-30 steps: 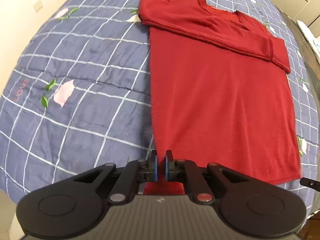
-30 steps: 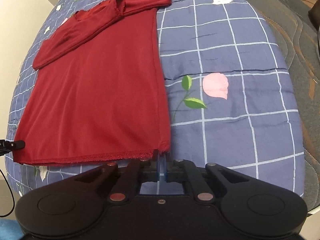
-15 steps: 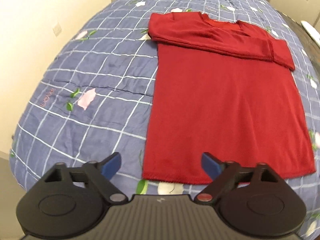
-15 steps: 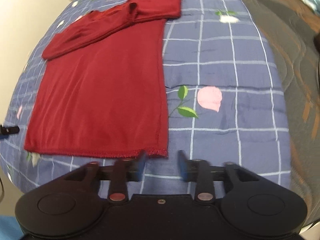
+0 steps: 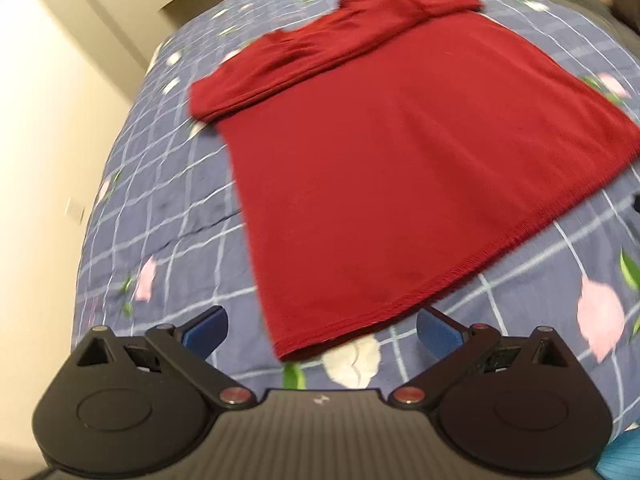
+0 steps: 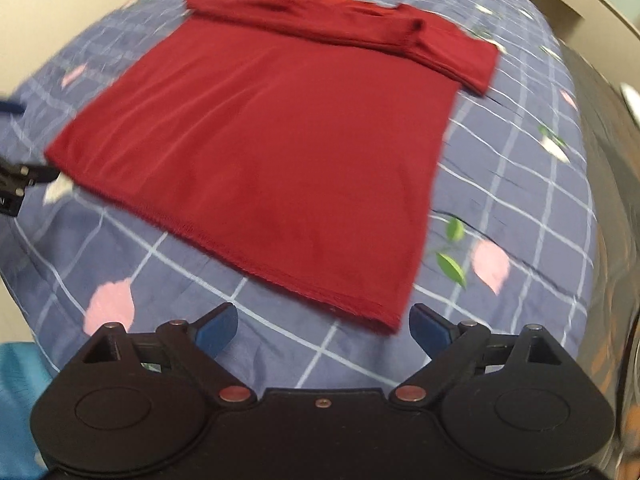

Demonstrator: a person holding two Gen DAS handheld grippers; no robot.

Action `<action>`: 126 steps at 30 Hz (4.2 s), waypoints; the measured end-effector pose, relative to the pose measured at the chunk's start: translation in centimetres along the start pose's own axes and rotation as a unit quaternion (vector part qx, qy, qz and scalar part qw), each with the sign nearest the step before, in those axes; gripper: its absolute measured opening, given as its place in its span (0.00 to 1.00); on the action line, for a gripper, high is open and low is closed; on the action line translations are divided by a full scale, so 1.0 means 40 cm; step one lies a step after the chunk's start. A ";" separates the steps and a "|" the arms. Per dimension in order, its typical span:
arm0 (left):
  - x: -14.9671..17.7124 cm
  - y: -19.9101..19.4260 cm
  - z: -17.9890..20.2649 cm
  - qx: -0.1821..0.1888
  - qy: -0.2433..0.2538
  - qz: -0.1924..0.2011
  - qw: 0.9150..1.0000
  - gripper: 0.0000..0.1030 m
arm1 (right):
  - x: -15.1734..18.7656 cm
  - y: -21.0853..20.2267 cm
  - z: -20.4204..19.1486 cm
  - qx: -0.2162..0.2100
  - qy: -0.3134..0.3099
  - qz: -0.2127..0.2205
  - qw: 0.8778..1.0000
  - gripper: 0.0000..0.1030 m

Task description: Fold small clothes

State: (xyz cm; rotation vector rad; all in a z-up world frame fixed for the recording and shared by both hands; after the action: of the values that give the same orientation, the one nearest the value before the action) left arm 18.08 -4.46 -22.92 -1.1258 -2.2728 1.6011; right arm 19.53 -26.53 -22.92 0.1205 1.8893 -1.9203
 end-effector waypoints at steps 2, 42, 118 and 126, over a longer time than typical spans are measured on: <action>-0.005 0.007 0.023 -0.003 0.027 0.010 1.000 1.00 | 0.002 0.020 -0.026 0.009 -0.035 0.003 0.999 0.90; -0.016 0.062 0.035 -0.035 0.144 0.018 0.989 0.04 | -0.054 -0.067 -0.051 -0.011 -0.171 0.057 0.984 0.03; -0.542 0.310 -0.455 0.183 -0.005 -0.012 0.983 0.05 | -0.725 0.183 0.213 -0.001 -0.030 -0.032 0.999 0.06; -0.543 0.368 -0.465 0.190 -0.041 -0.032 0.980 0.07 | -0.740 0.234 0.208 0.011 -0.011 -0.031 0.999 0.06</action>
State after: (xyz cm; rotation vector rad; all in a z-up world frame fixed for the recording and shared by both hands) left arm 50.12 -2.15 -21.34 -0.8947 -1.9072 1.9759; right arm 51.57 -26.96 -20.38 0.0486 1.8793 -1.9745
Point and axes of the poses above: each gripper's, at about its wrist camera, not at the fingertips, and y roughly the way its jaws point, z to its right, x to its underside, the point moved 4 cm from there along y, roughly the way its jaws point, and after that the axes turned 13 degrees about y, right-handed, at the moved point
